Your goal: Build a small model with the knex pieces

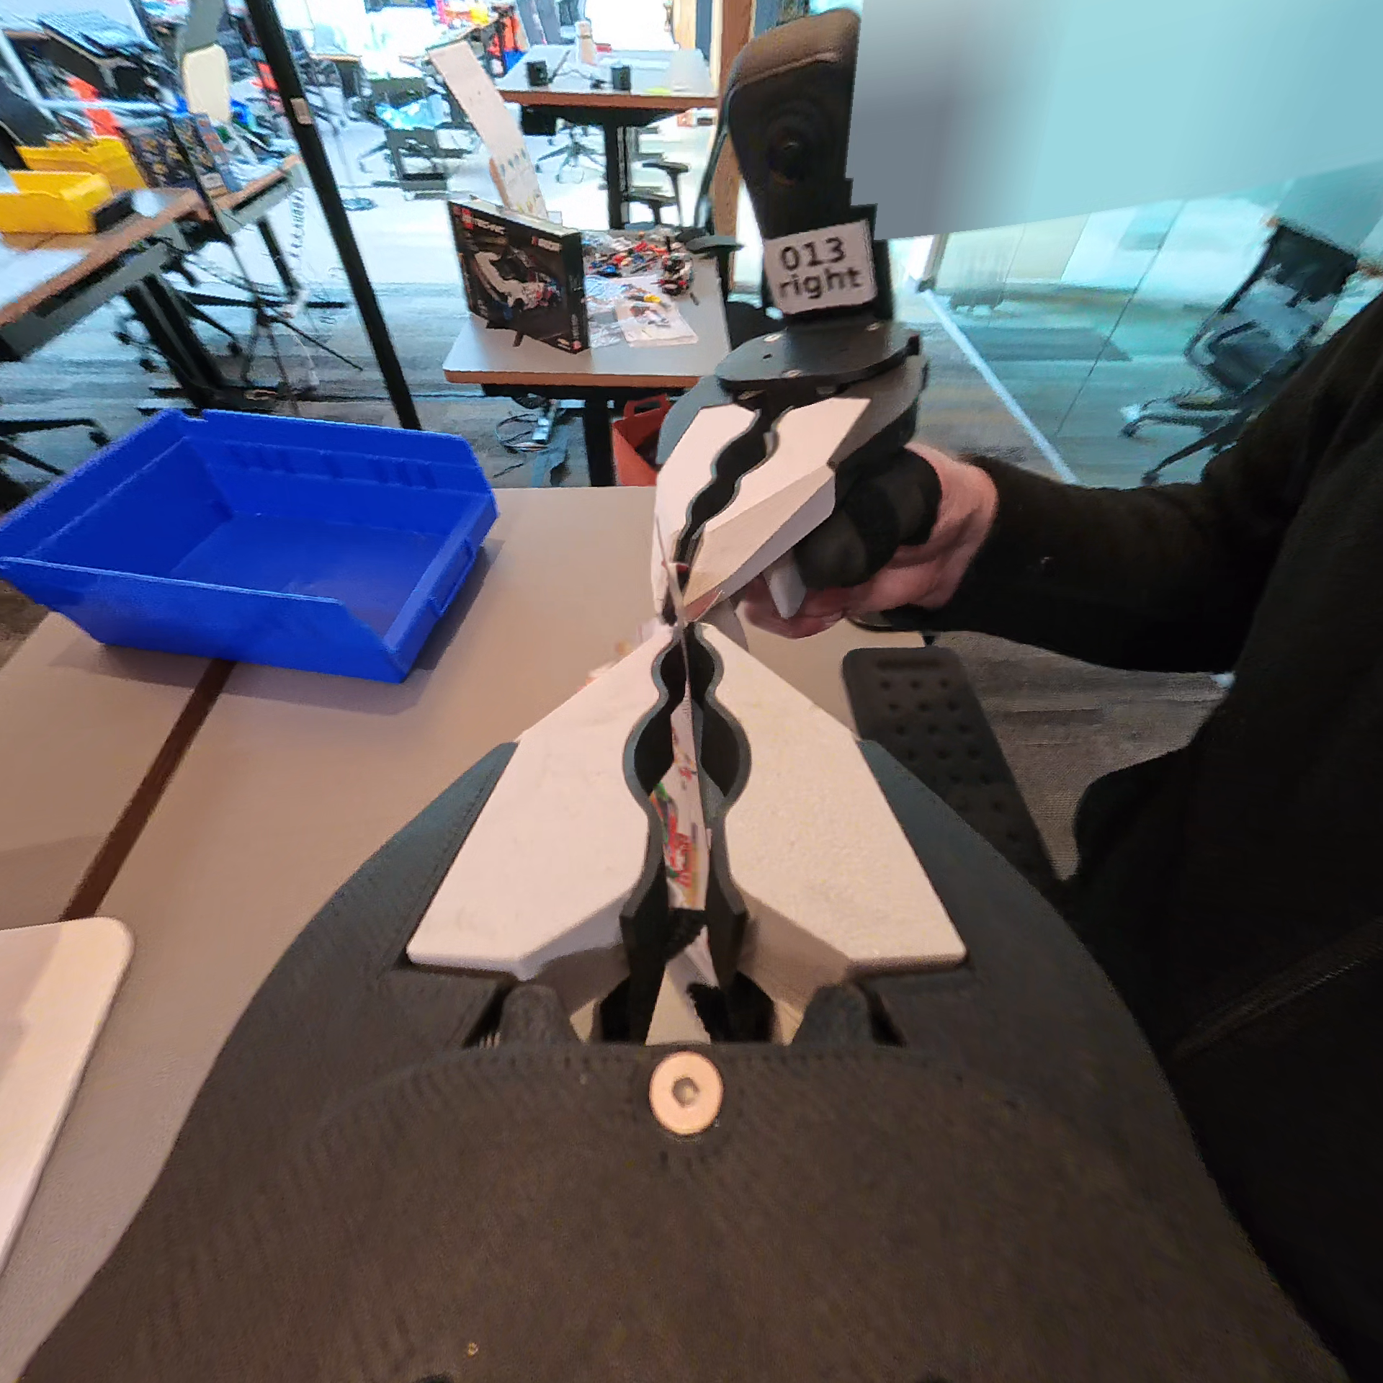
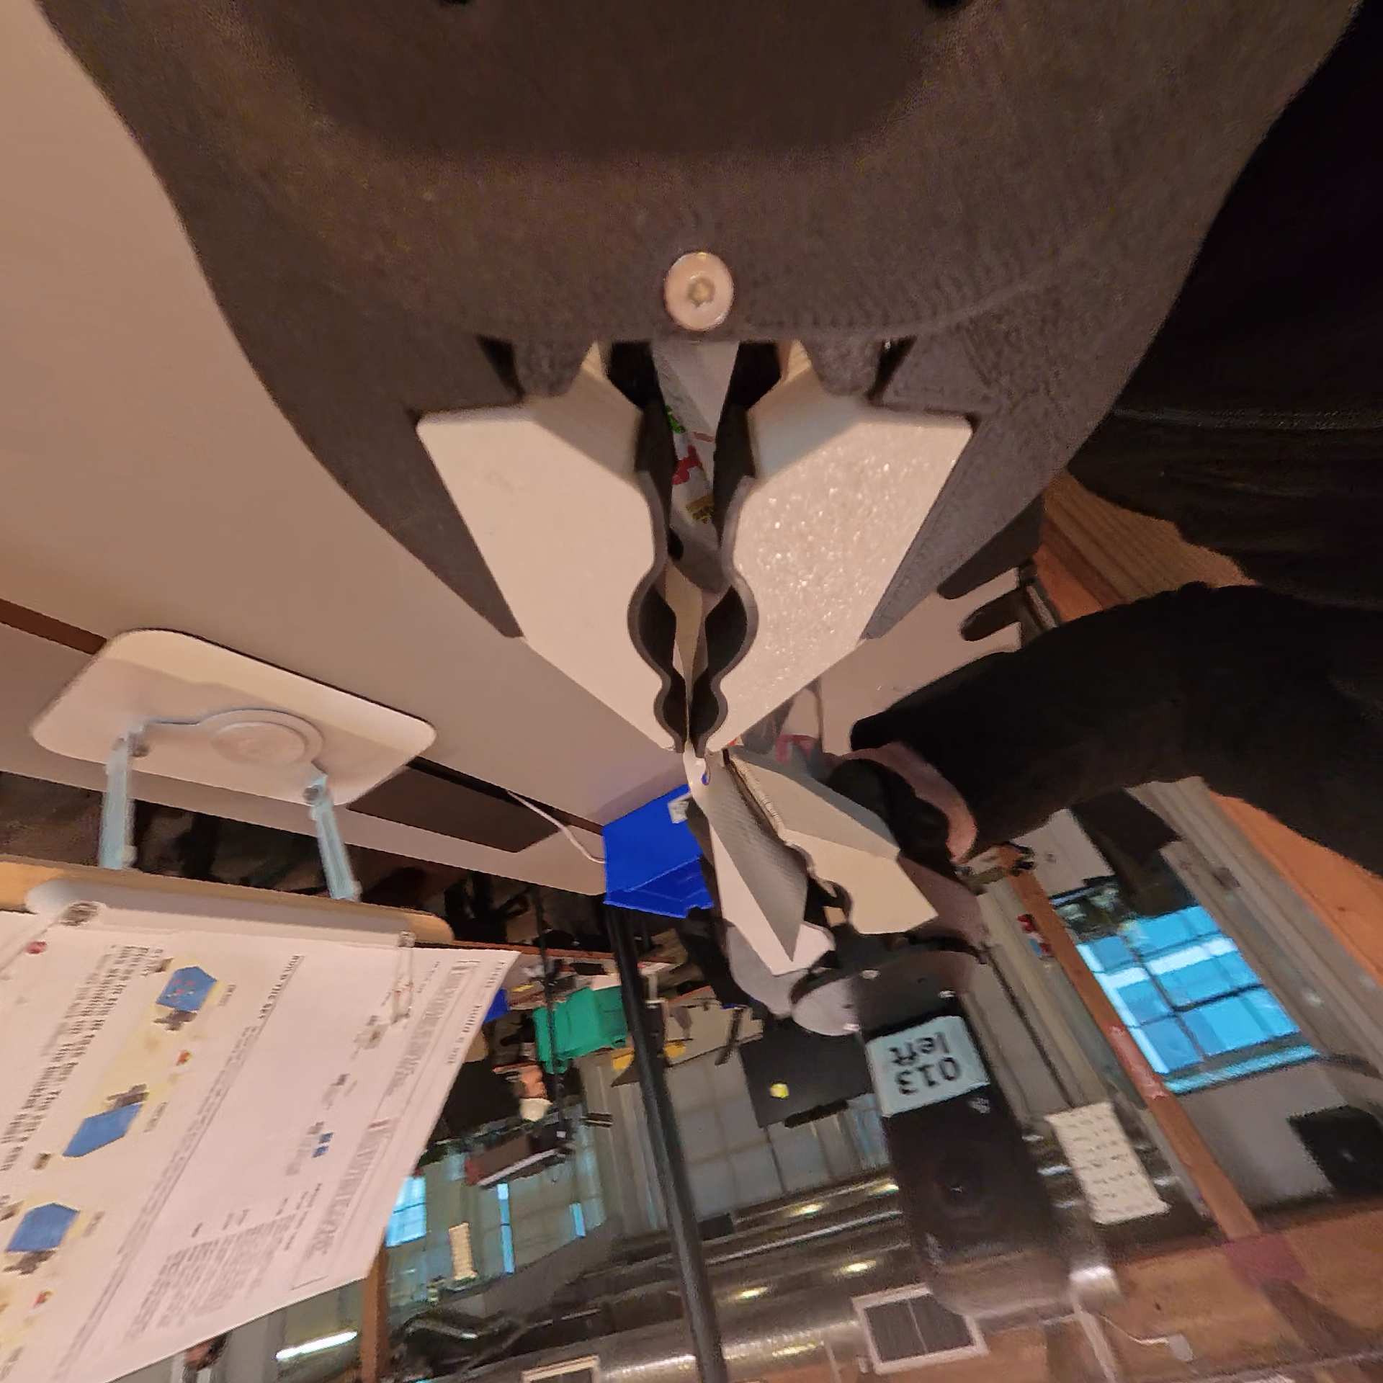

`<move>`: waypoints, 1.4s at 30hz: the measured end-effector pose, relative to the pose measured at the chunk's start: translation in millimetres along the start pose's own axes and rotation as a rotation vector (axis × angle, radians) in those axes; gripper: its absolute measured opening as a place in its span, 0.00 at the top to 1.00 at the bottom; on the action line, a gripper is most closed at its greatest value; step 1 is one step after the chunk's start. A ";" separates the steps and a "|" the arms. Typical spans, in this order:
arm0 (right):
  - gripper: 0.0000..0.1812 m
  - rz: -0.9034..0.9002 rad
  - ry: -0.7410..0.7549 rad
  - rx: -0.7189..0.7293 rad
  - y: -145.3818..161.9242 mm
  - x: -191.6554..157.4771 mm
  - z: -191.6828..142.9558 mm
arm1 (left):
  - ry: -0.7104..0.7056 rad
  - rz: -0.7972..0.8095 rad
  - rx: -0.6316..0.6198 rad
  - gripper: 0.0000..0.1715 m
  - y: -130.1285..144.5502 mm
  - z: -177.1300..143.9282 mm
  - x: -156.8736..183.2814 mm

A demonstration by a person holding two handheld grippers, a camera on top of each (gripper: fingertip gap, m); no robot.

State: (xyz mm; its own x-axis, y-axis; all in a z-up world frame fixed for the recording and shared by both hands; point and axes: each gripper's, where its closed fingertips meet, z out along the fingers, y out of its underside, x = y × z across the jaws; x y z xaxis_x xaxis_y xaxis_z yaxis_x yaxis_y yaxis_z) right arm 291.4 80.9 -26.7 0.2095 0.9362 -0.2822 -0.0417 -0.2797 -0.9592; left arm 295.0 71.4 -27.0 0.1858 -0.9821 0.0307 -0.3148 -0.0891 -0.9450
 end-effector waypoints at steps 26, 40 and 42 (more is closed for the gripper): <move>1.00 0.100 -0.354 -0.070 5.7 -20.6 -6.7 | 0.143 0.073 -0.016 1.00 -2.8 -3.9 19.7; 1.00 0.077 -0.153 -0.144 13.9 0.8 11.3 | -0.038 0.180 -0.081 1.00 5.5 0.5 2.8; 1.00 0.062 -0.114 -0.154 15.1 4.1 14.6 | -0.076 0.184 -0.080 1.00 7.5 0.2 -0.4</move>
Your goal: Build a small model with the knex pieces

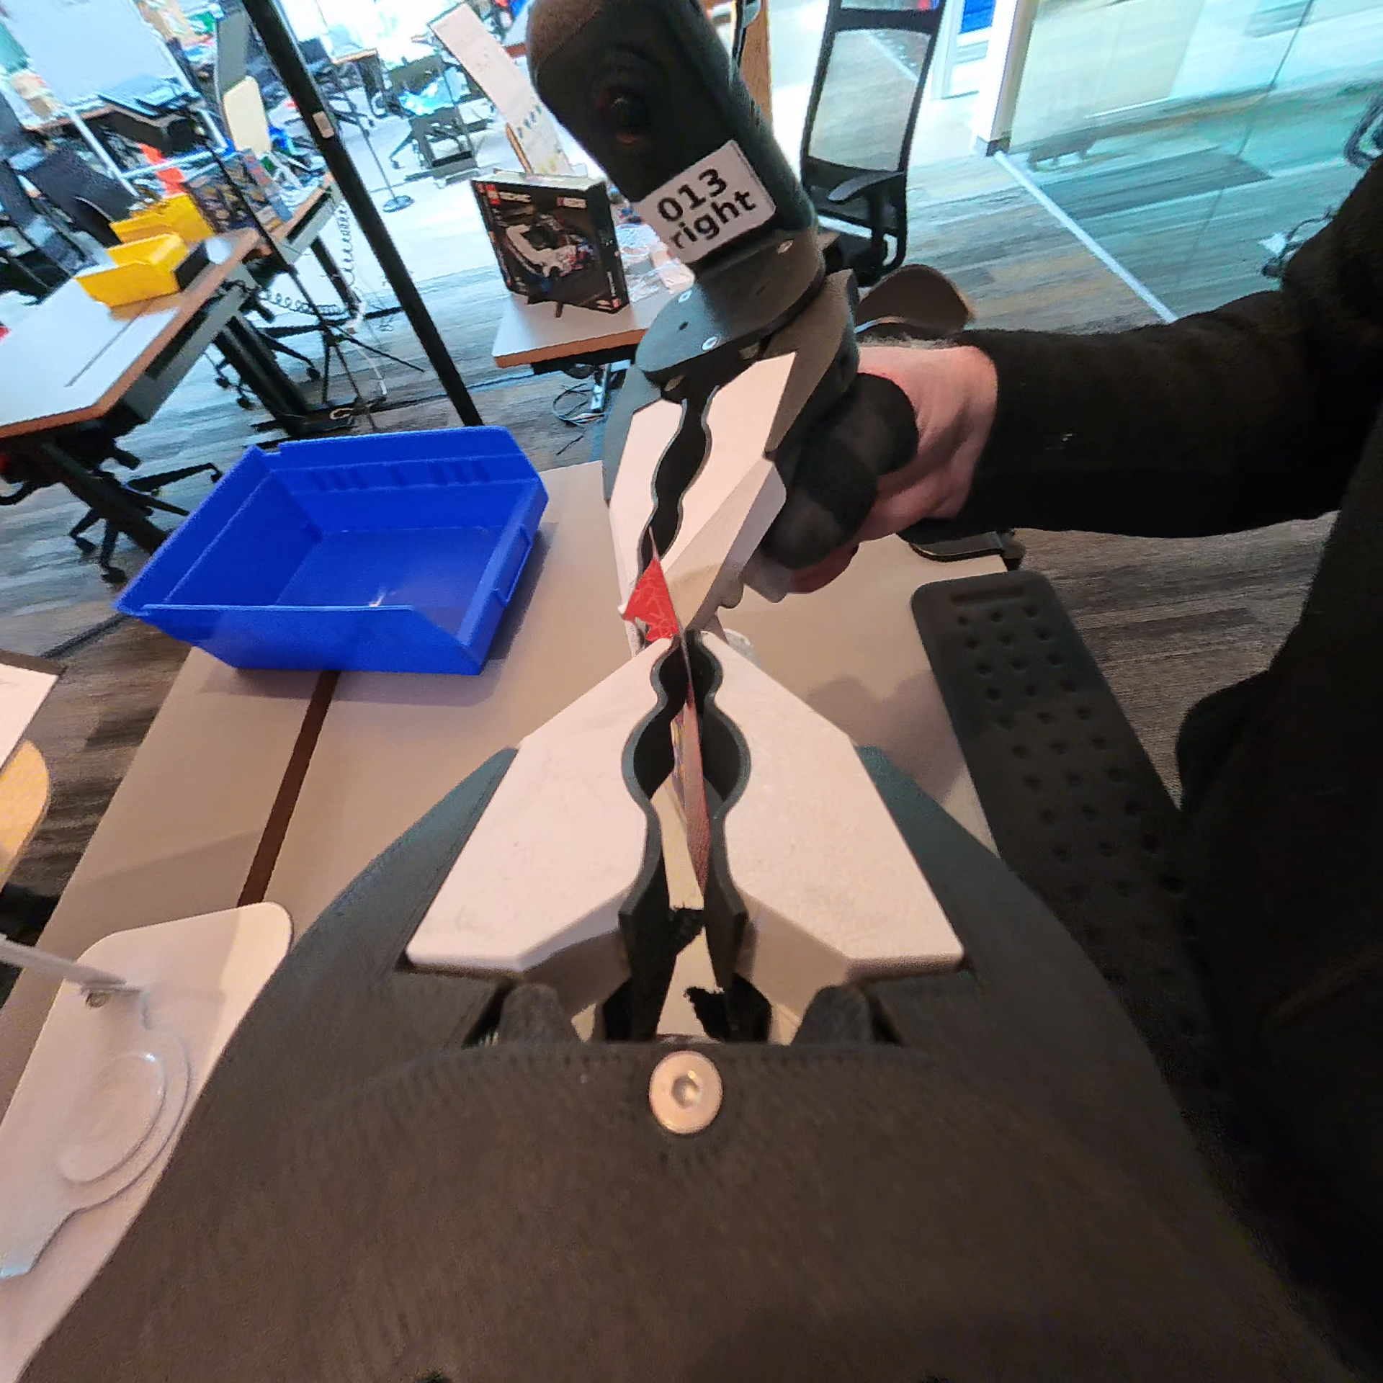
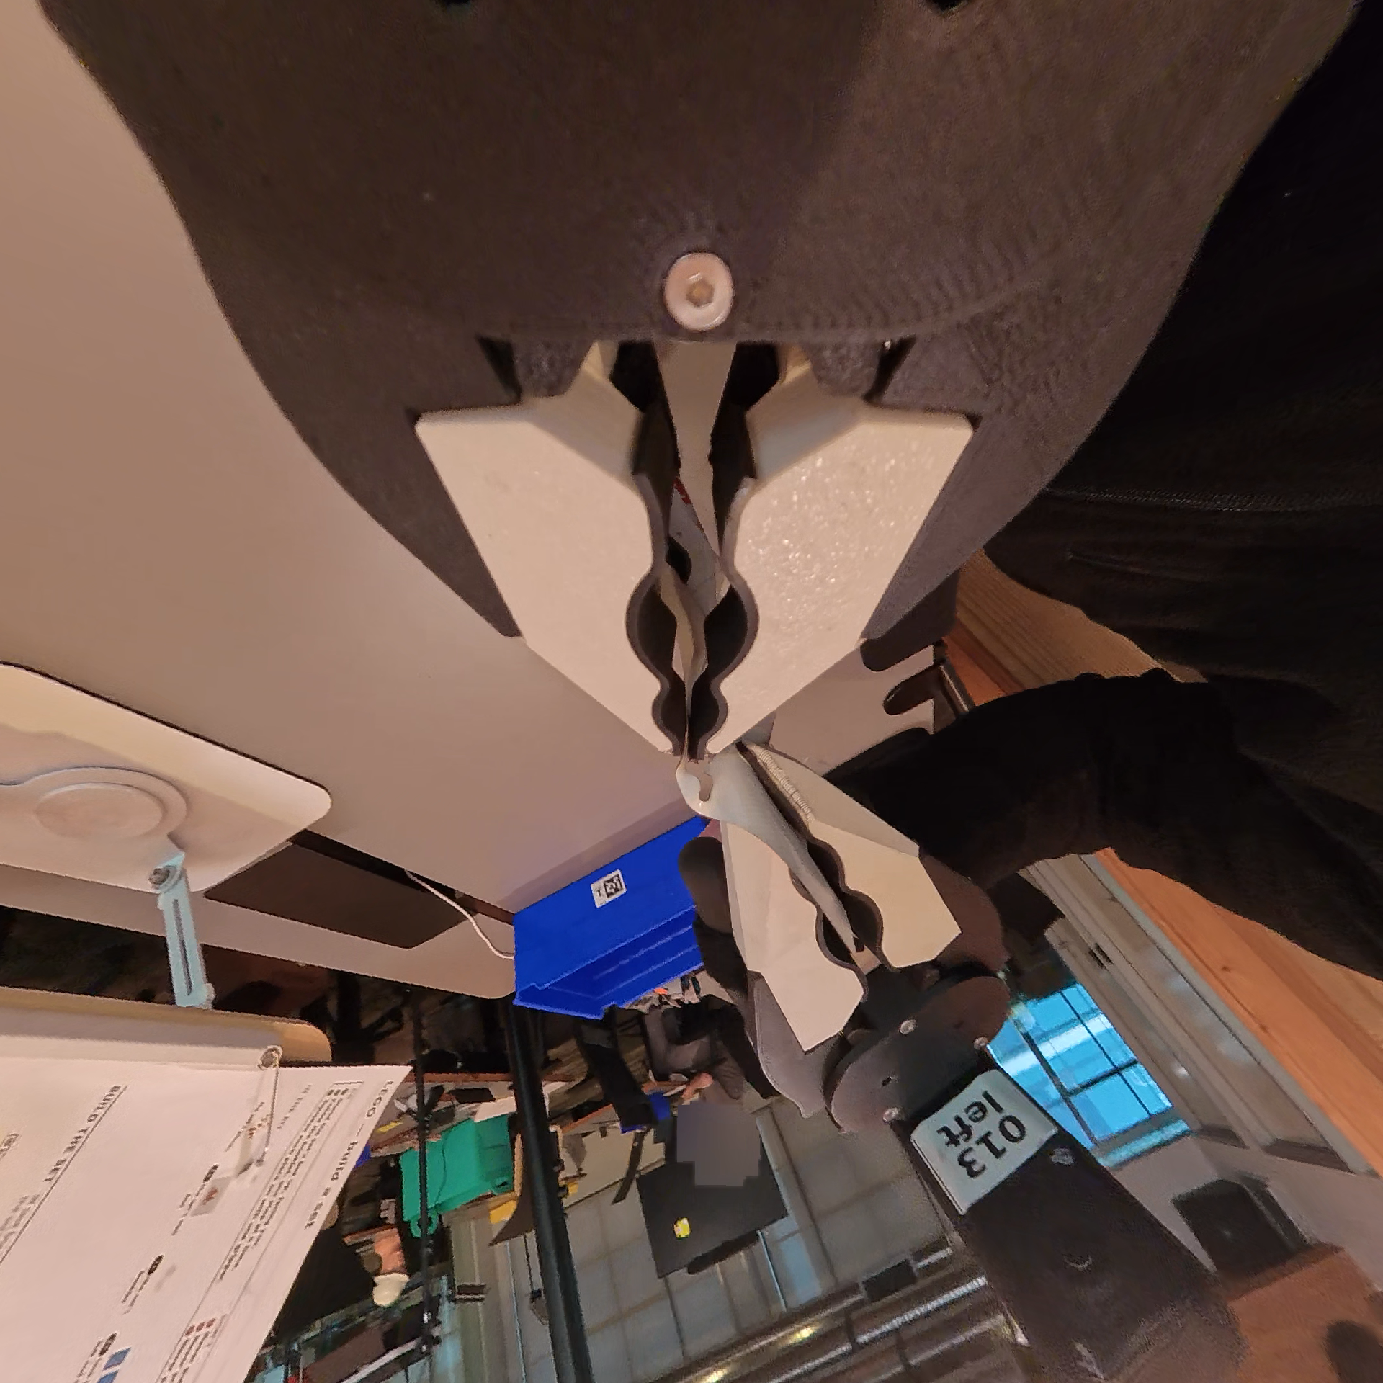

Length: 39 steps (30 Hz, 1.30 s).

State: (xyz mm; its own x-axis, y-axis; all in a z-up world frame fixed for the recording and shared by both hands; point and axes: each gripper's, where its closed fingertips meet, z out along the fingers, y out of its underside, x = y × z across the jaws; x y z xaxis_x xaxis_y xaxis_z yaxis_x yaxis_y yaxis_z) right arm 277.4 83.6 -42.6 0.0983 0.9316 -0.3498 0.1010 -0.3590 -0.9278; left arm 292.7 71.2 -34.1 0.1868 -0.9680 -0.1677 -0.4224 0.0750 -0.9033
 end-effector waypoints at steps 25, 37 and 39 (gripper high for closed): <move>1.00 -0.272 0.298 -0.227 19.7 1.0 110.5 | -0.556 -0.300 -0.023 1.00 84.1 -95.1 -36.5; 1.00 -0.160 0.076 -0.361 46.5 -16.8 225.2 | -0.654 -0.630 0.117 1.00 166.0 -187.0 -36.5; 1.00 -0.089 0.028 -0.355 46.5 -19.1 232.0 | -0.620 -0.658 0.137 1.00 168.9 -194.3 -33.4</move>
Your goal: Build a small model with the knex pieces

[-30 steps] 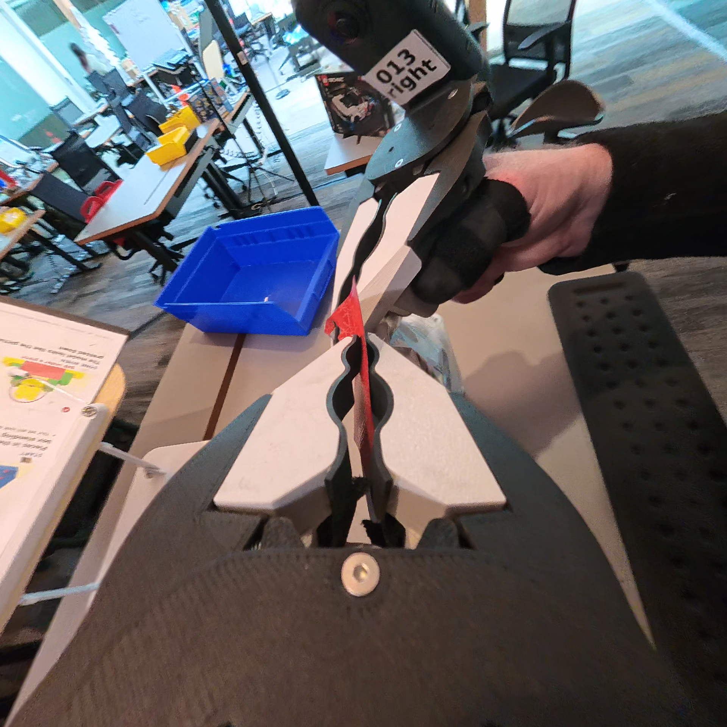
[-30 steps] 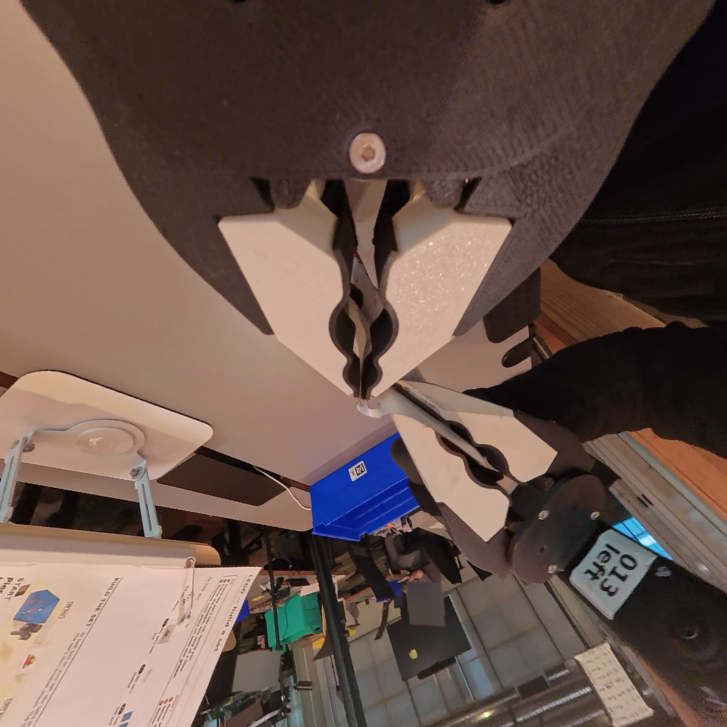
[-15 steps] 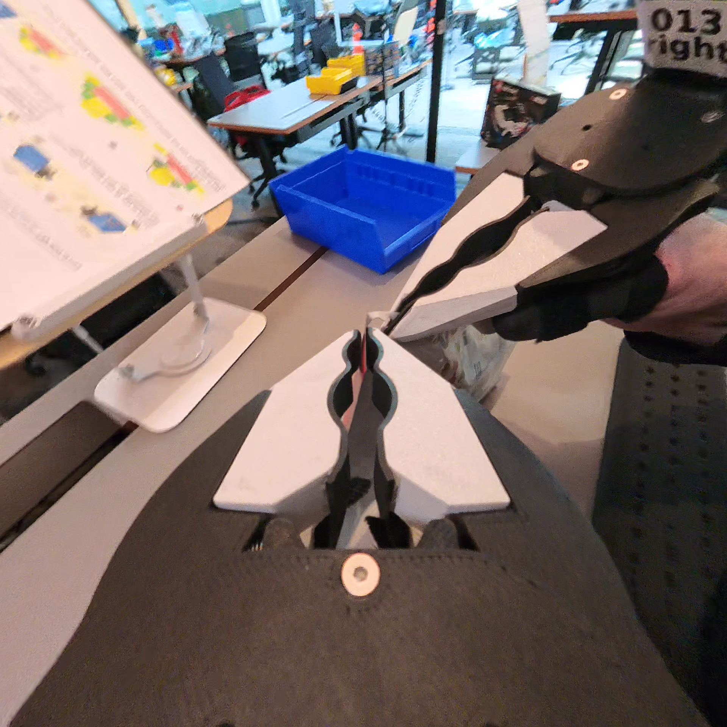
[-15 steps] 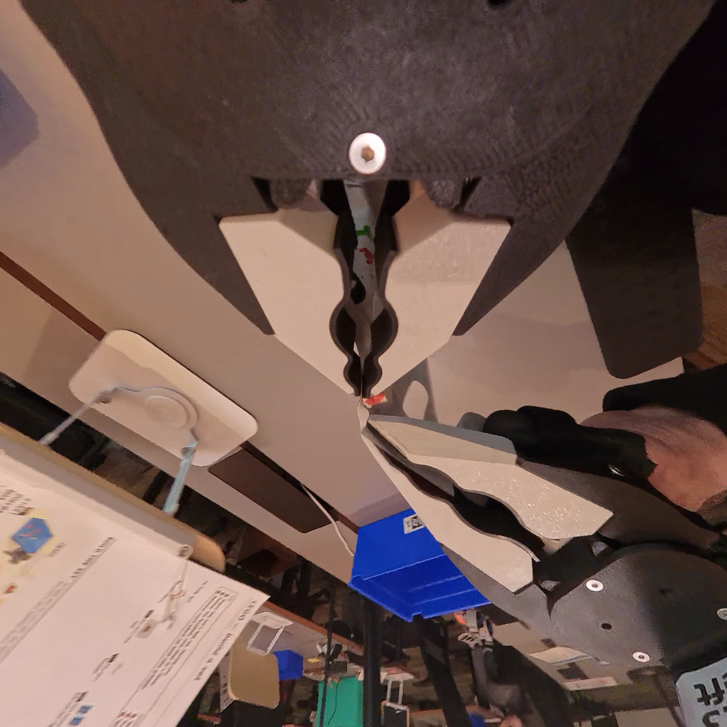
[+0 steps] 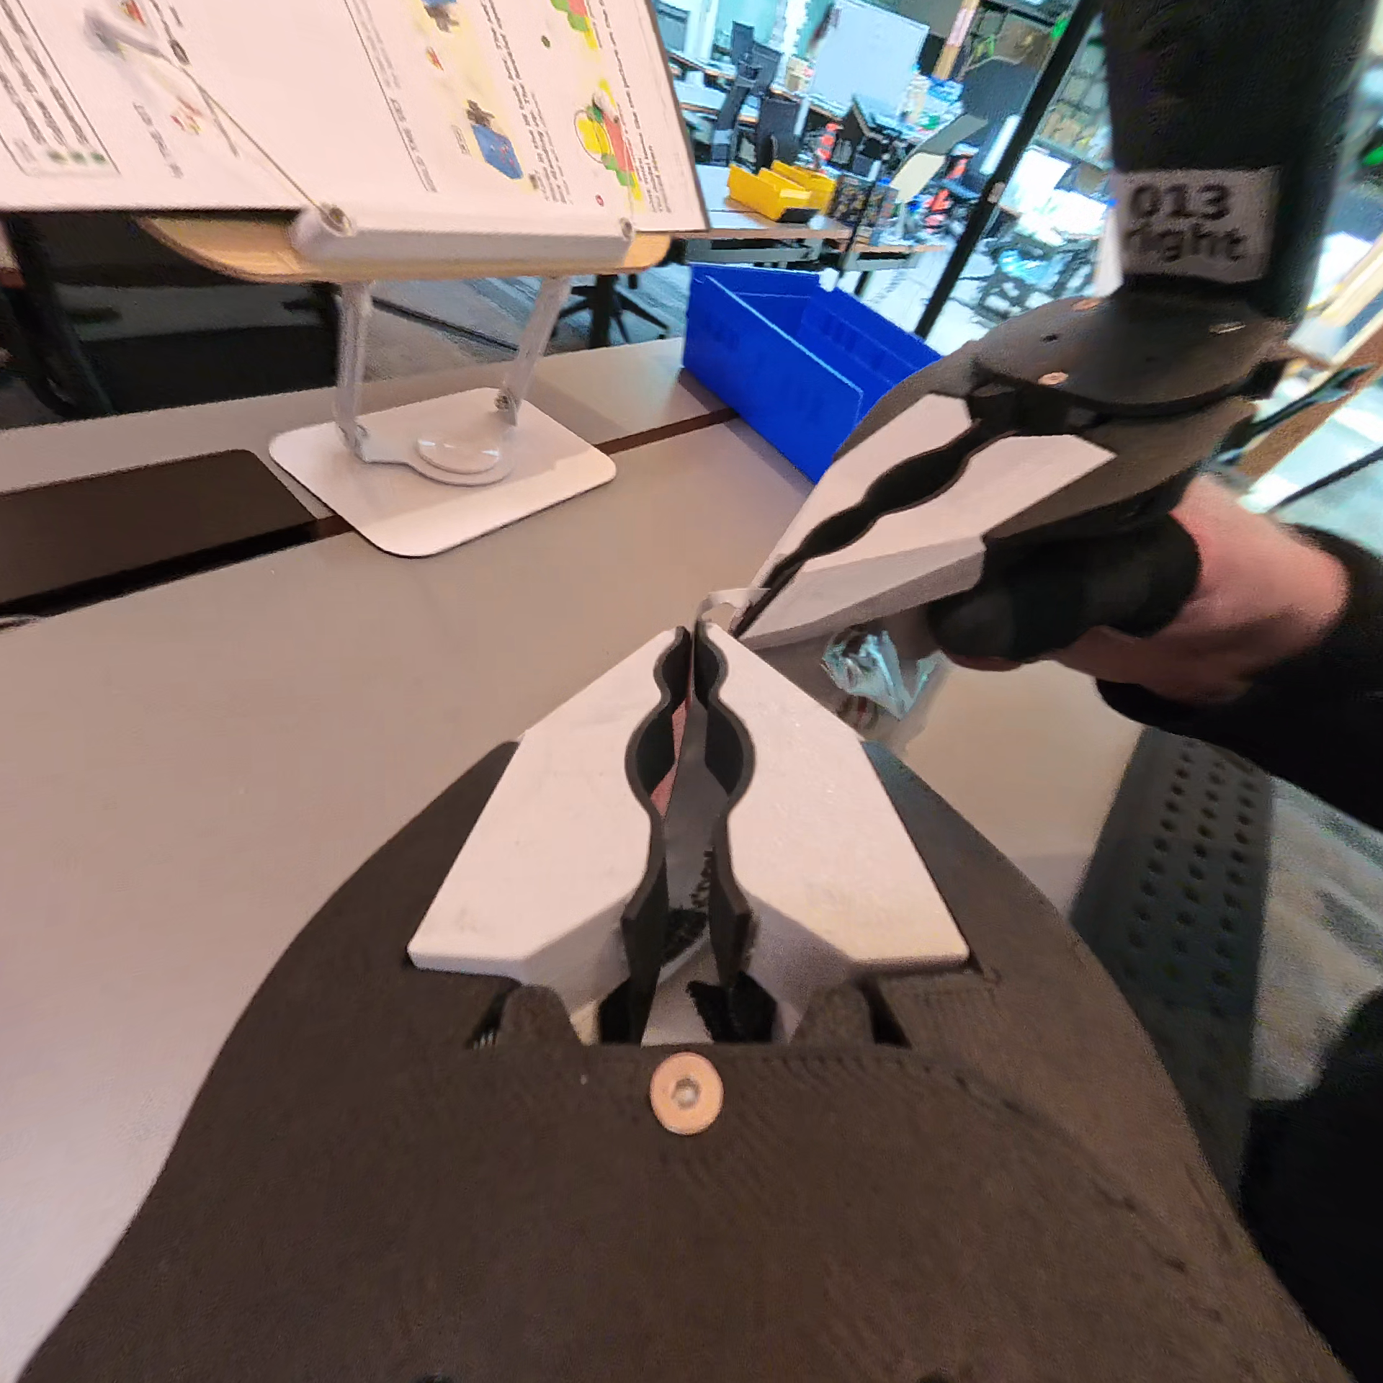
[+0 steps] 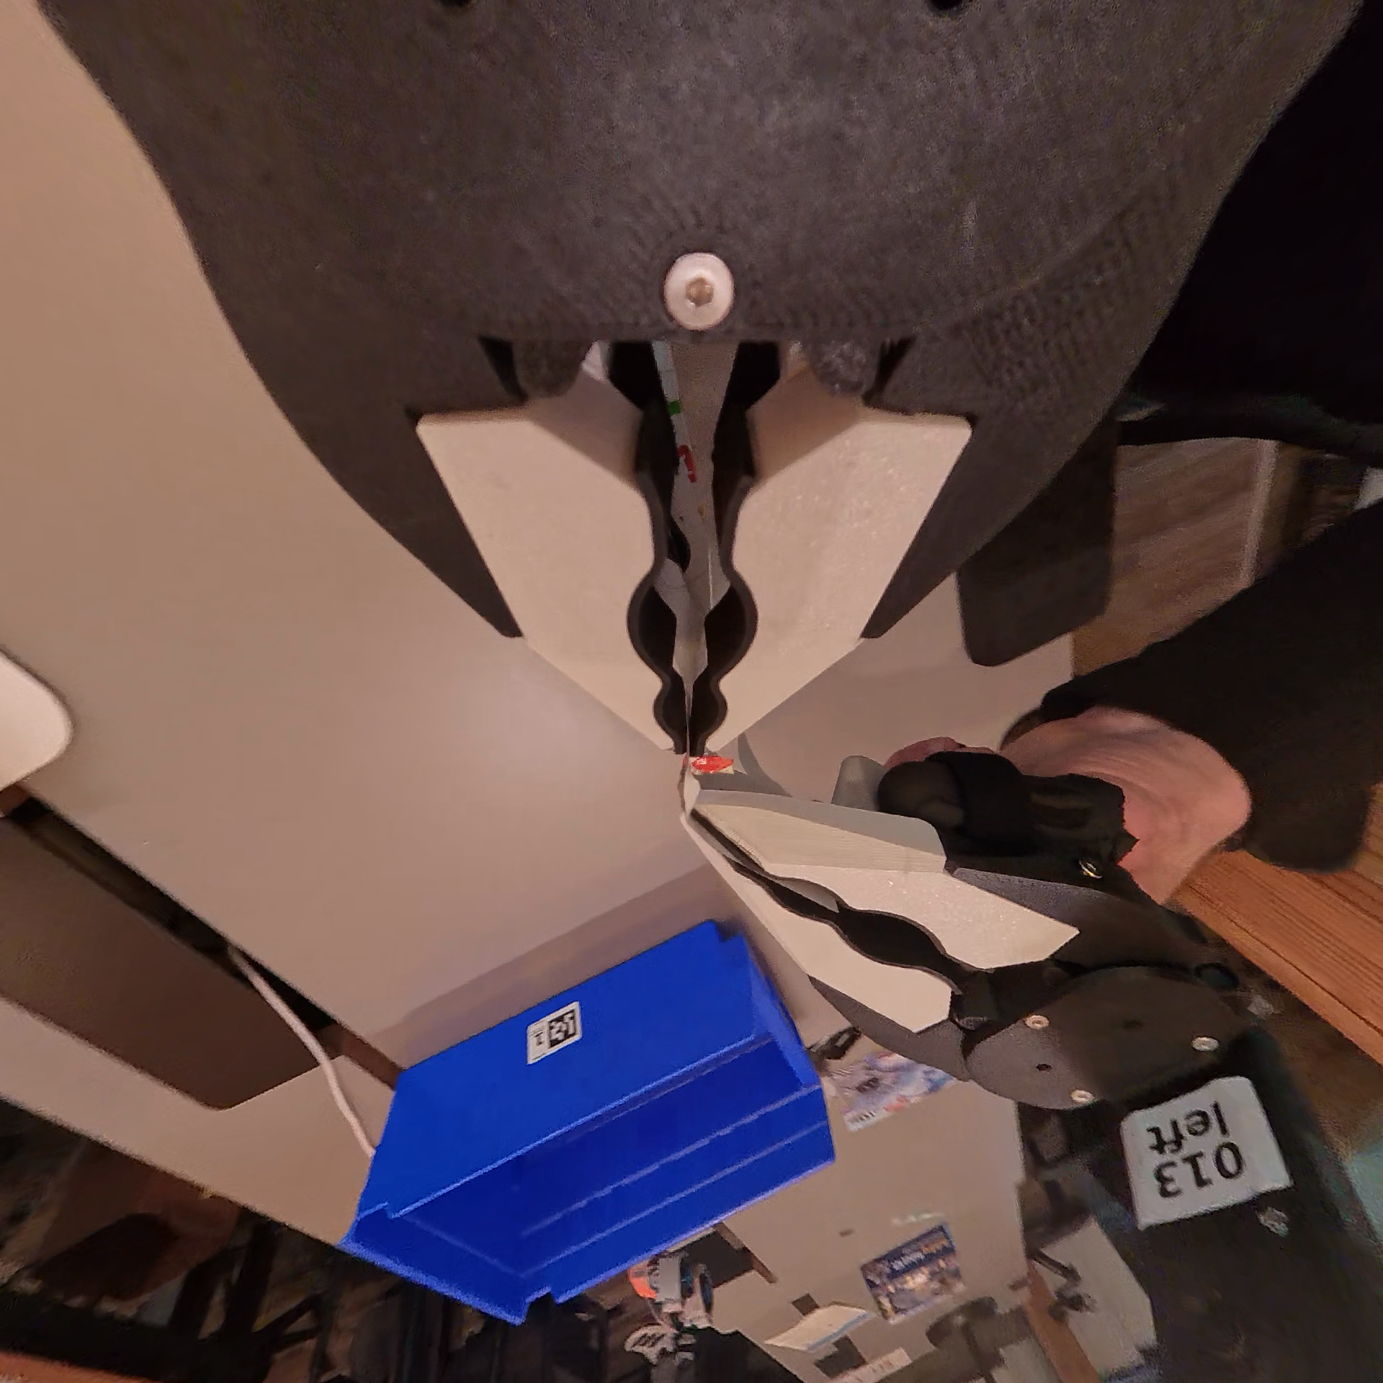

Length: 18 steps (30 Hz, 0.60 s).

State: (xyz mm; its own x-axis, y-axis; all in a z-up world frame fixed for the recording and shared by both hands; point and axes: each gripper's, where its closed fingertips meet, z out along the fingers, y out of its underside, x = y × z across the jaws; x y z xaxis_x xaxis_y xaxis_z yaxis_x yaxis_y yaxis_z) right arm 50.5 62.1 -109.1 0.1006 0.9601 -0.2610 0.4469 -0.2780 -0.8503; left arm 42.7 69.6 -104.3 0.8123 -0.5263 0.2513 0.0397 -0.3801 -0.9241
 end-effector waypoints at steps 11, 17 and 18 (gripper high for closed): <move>1.00 0.183 -0.203 0.069 1.8 -10.1 -2.2 | 0.158 -0.066 -0.002 1.00 3.2 -9.6 8.8; 0.97 0.080 -0.198 0.024 -2.1 -11.7 -14.1 | 0.164 -0.121 0.010 1.00 -1.5 -8.2 9.3; 0.94 0.064 -0.164 0.038 -5.7 -6.6 -18.3 | 0.133 -0.160 0.020 1.00 -1.2 -8.7 2.7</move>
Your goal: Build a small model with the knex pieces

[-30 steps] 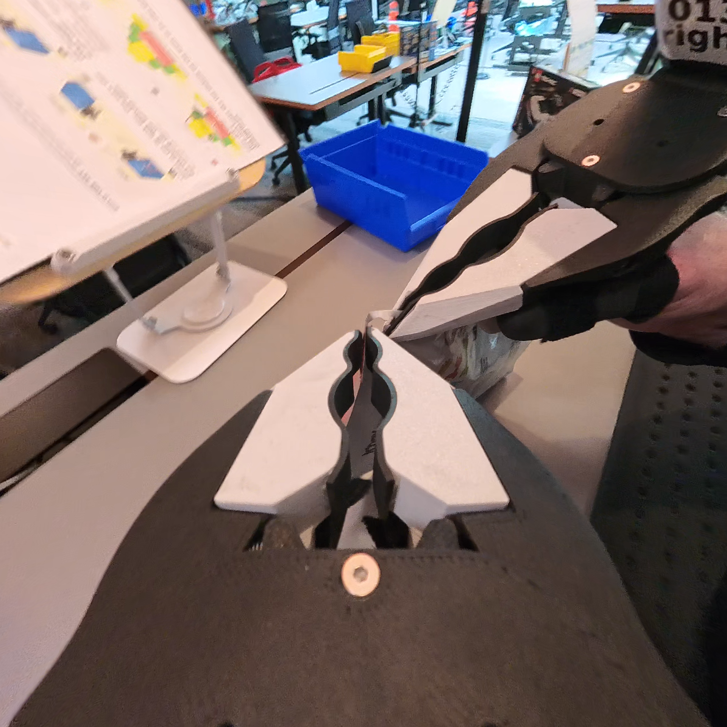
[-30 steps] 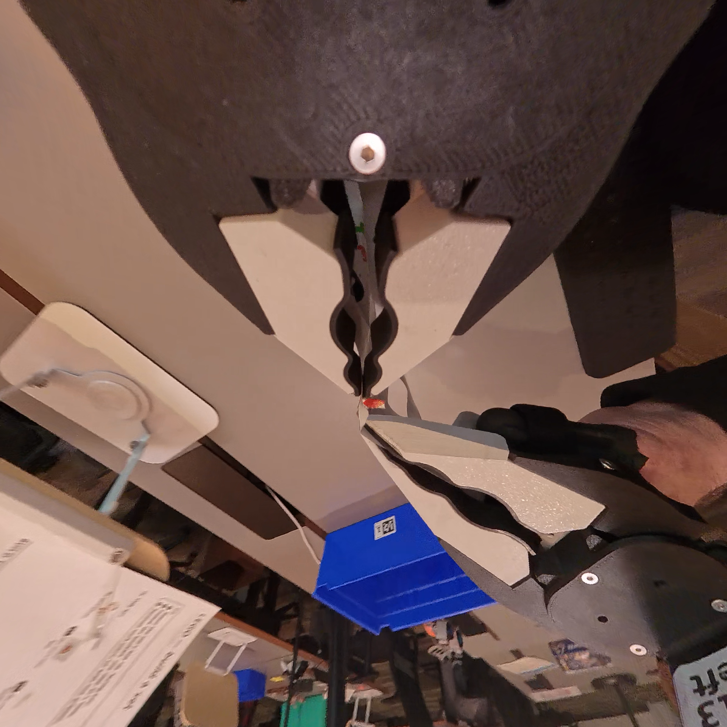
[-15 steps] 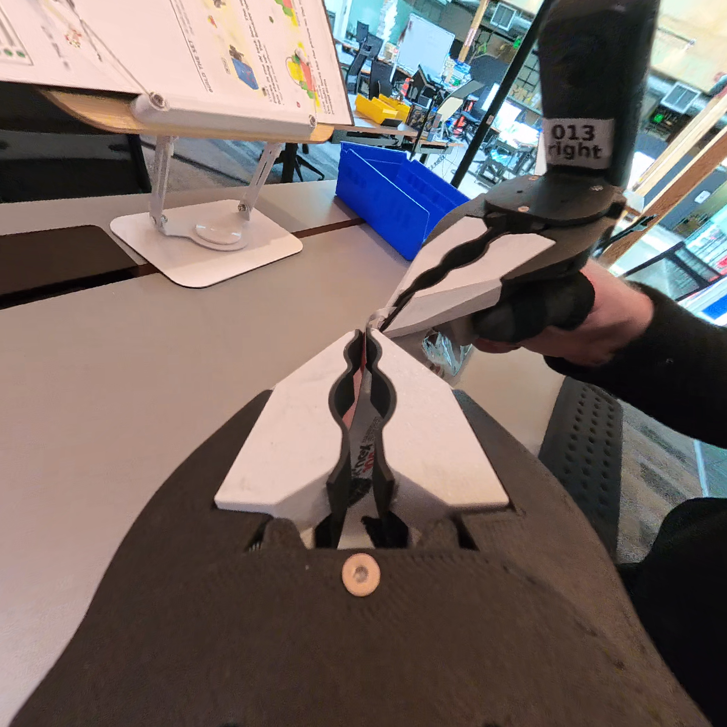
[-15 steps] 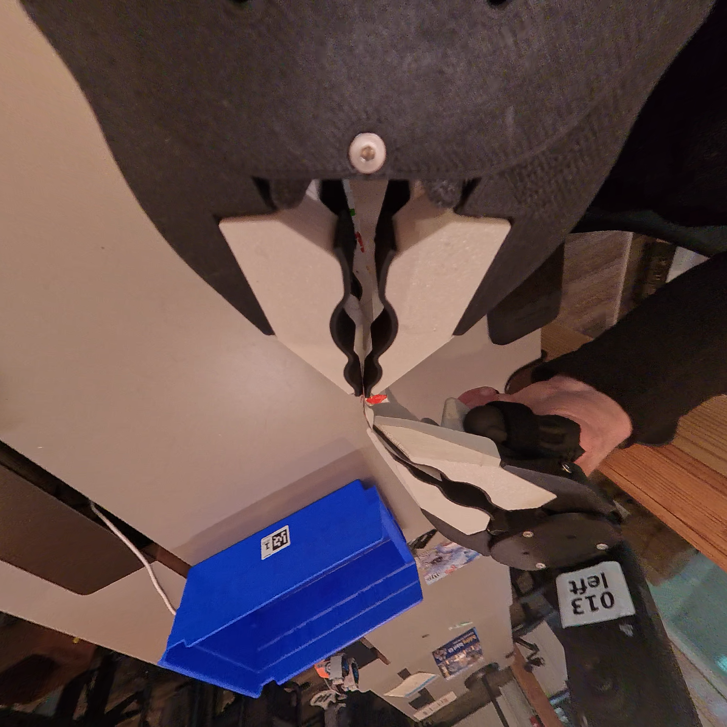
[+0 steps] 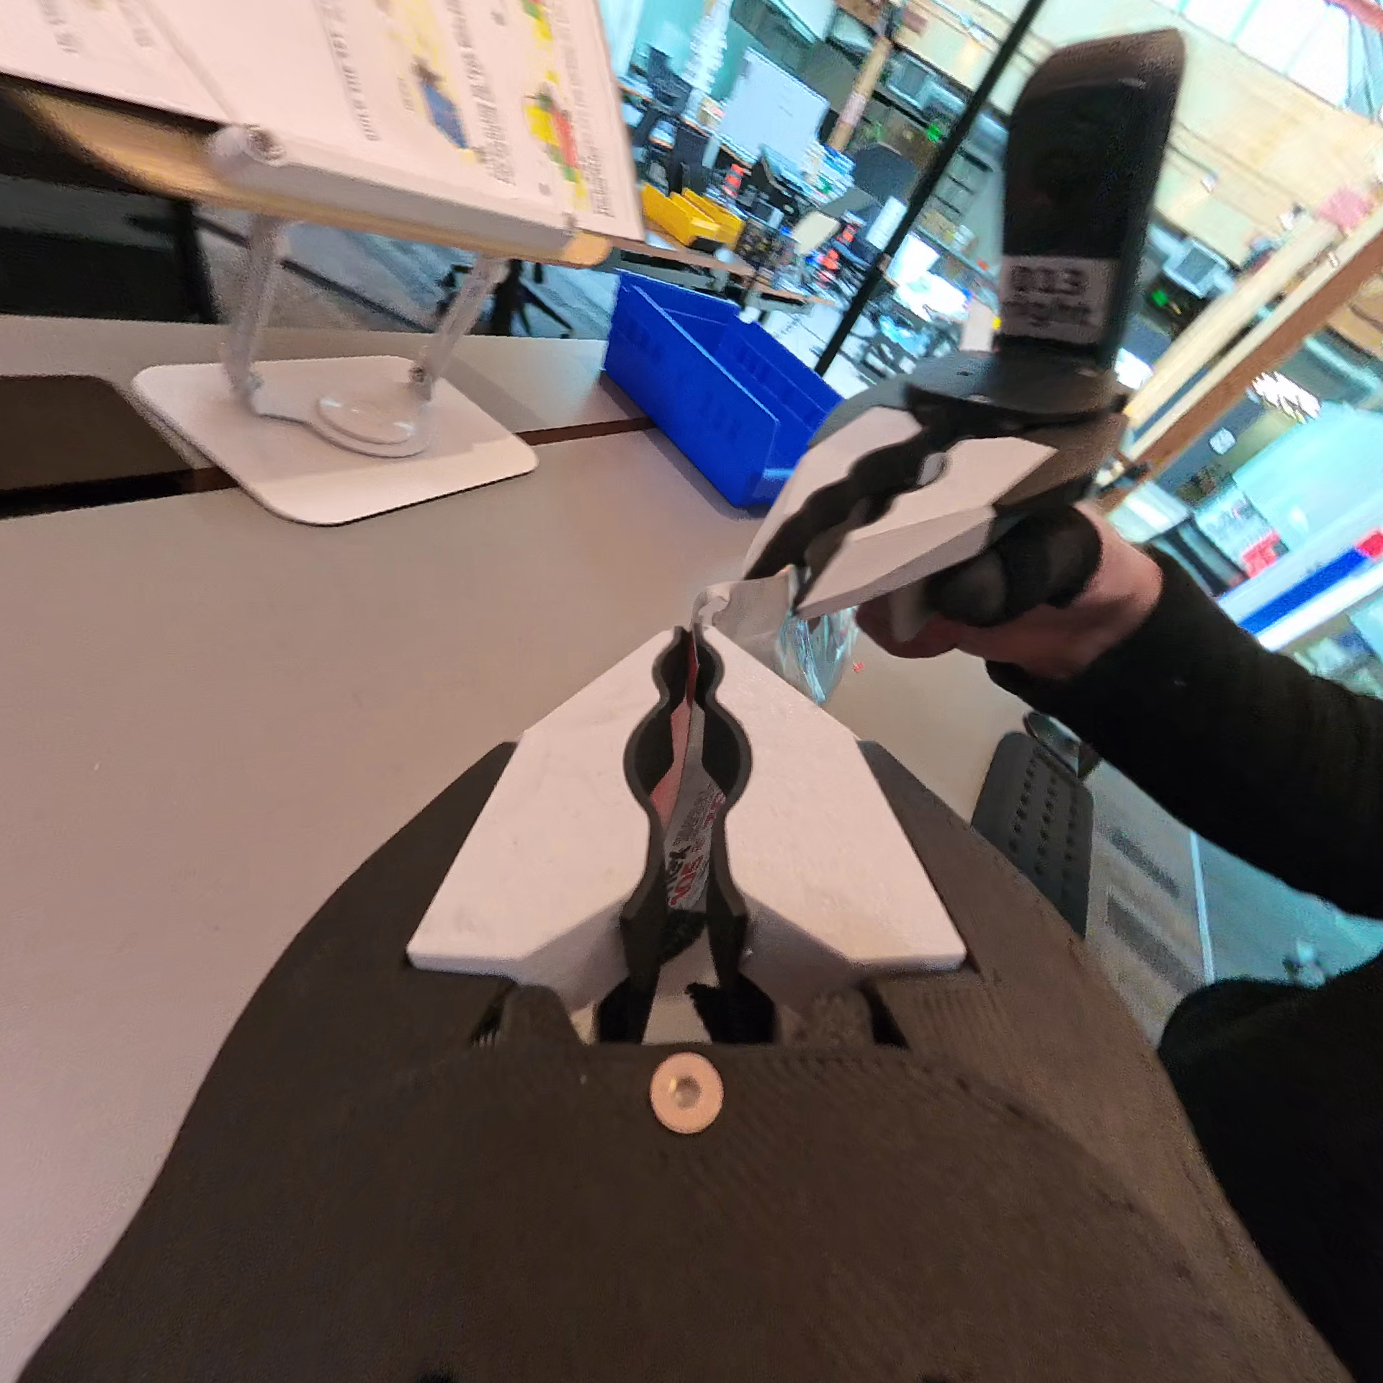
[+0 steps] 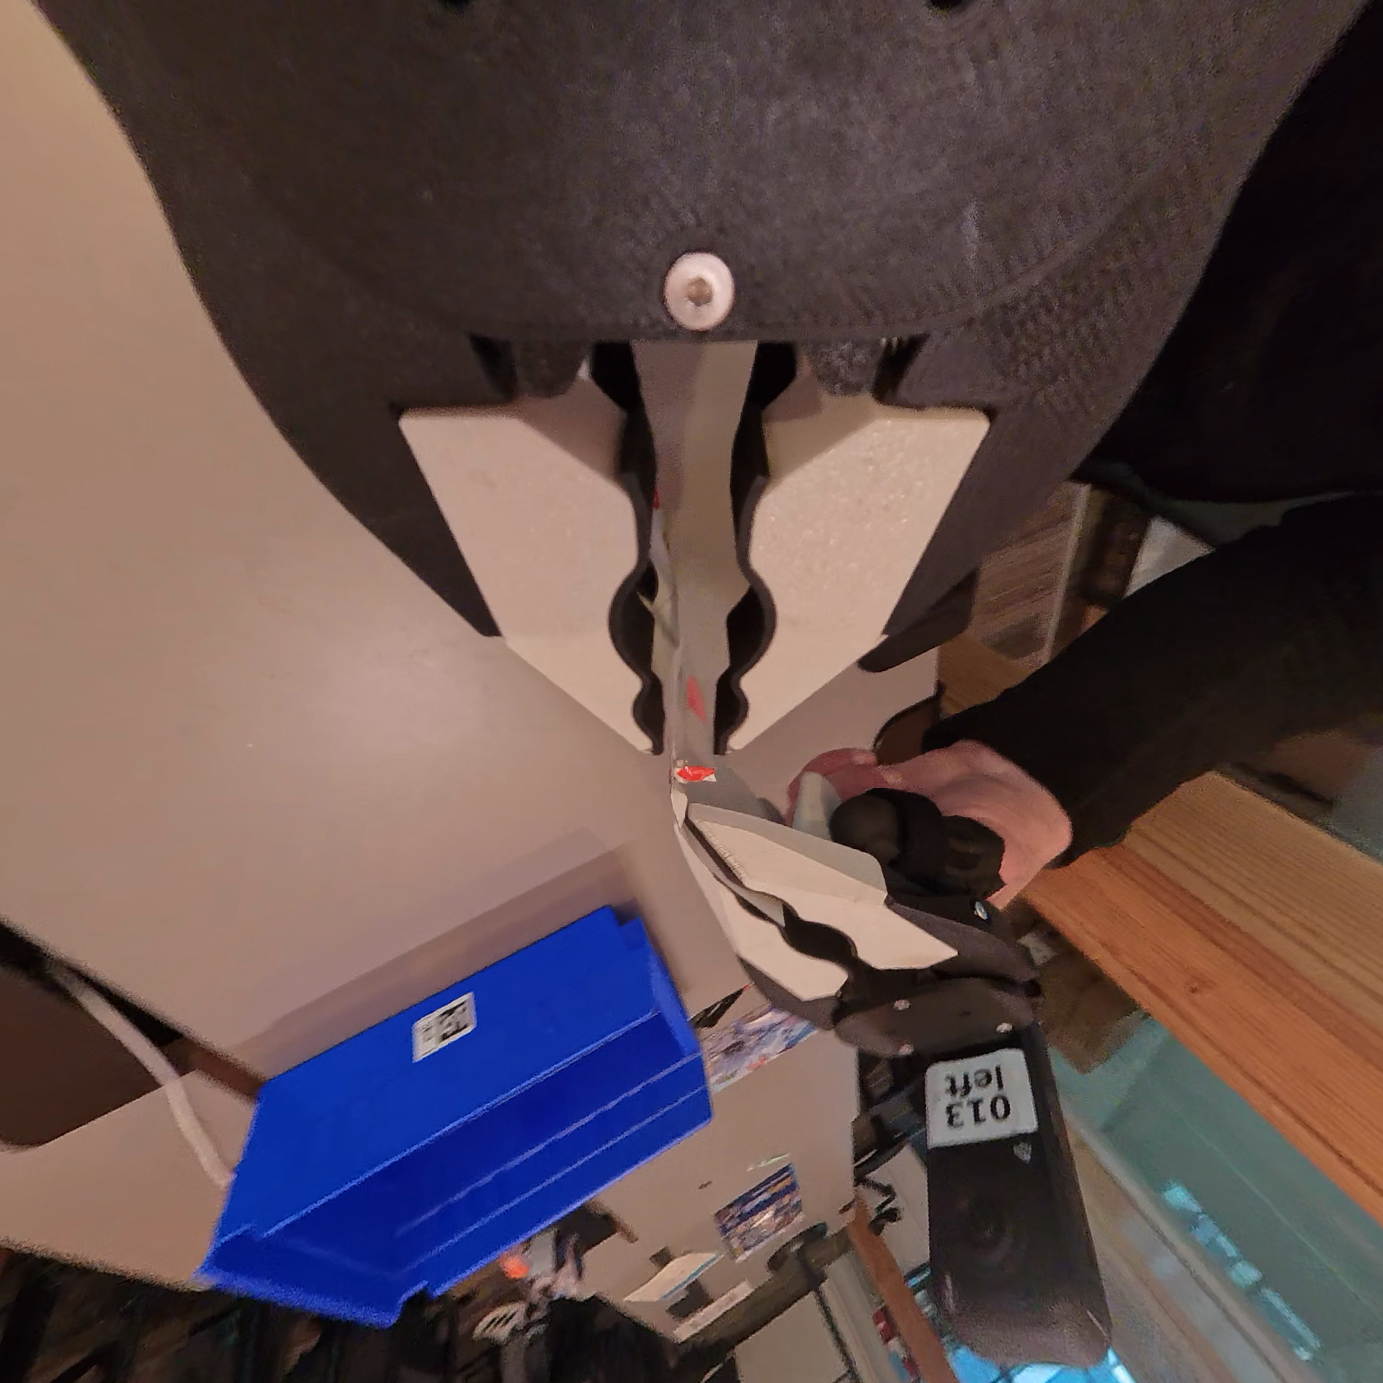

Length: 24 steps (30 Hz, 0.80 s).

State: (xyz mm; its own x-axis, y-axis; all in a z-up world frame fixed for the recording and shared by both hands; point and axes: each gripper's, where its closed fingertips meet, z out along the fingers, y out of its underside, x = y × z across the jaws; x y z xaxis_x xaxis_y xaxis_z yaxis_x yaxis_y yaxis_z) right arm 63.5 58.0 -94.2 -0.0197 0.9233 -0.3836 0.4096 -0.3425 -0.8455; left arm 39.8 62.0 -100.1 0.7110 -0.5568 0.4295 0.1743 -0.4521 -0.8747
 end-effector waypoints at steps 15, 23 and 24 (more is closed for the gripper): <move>0.72 -0.170 0.208 -0.136 51.5 33.1 34.2 | -0.187 -0.415 0.111 1.00 38.9 -6.6 -91.6; 0.59 -0.118 0.232 -0.173 84.0 44.3 61.4 | -0.300 -0.287 0.072 0.80 53.8 -24.6 -112.1; 0.56 -0.112 0.240 -0.170 85.6 45.1 62.3 | -0.332 -0.257 0.073 0.78 53.2 -30.2 -115.9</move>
State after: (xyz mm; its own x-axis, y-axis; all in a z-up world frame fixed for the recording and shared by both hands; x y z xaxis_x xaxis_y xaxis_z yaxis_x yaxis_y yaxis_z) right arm 40.8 59.4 -207.0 0.1340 0.9753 -0.1758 0.5638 -0.2210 -0.7958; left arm -53.9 81.5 -189.6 0.8168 -0.1729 0.5504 0.4137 -0.4894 -0.7677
